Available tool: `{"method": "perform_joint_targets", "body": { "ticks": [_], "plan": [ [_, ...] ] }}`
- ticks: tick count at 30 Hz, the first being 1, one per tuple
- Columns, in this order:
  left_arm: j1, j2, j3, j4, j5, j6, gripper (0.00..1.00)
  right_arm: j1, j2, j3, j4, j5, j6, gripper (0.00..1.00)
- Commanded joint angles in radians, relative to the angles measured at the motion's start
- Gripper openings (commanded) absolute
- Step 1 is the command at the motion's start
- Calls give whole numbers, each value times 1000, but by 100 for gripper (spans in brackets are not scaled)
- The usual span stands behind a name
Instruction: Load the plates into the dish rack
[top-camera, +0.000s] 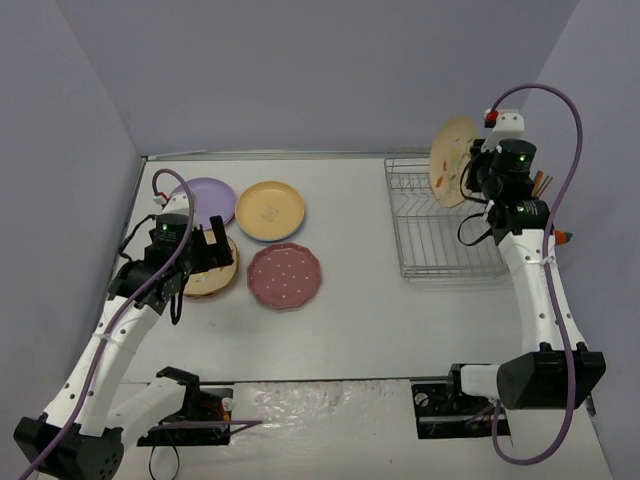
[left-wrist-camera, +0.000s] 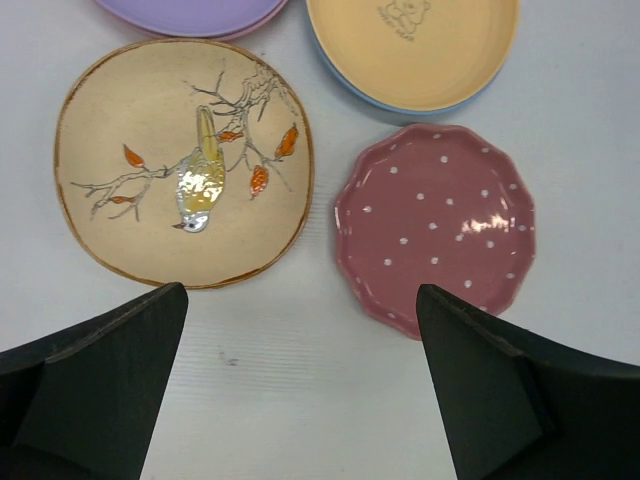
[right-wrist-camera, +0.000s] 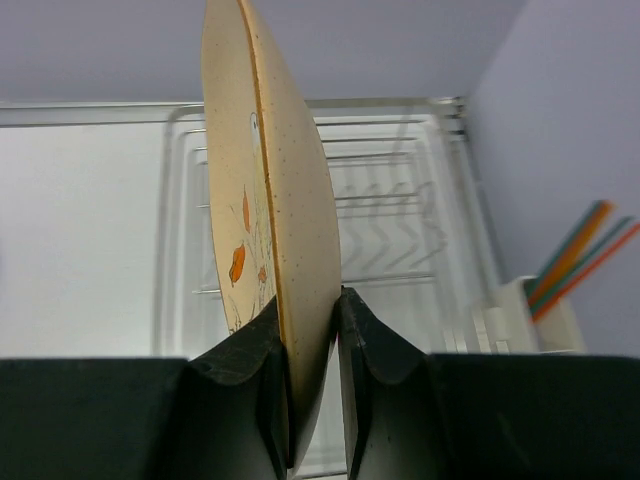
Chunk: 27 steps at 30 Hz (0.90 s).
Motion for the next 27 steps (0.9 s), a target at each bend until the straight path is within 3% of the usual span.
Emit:
{"method": "perform_joint_targets", "body": {
  "ticks": [1,4,10,16,27],
  "plan": [
    [7,-16,-5,31,-83,129,97,-93,73,65,179,83,-243,0],
    [7,-24,-31,72,-53,158,97,-145,136,75,256,59,-339,0],
    [9,-33,-84,122,-54,188,97,-223,276,198,256,-7,-423,0],
    [9,-16,-88,129,-58,192,97,-248,340,281,265,-36,-396,0],
    [10,5,-84,121,-78,193,97,-262,366,284,379,-29,-377,0]
  ]
}}
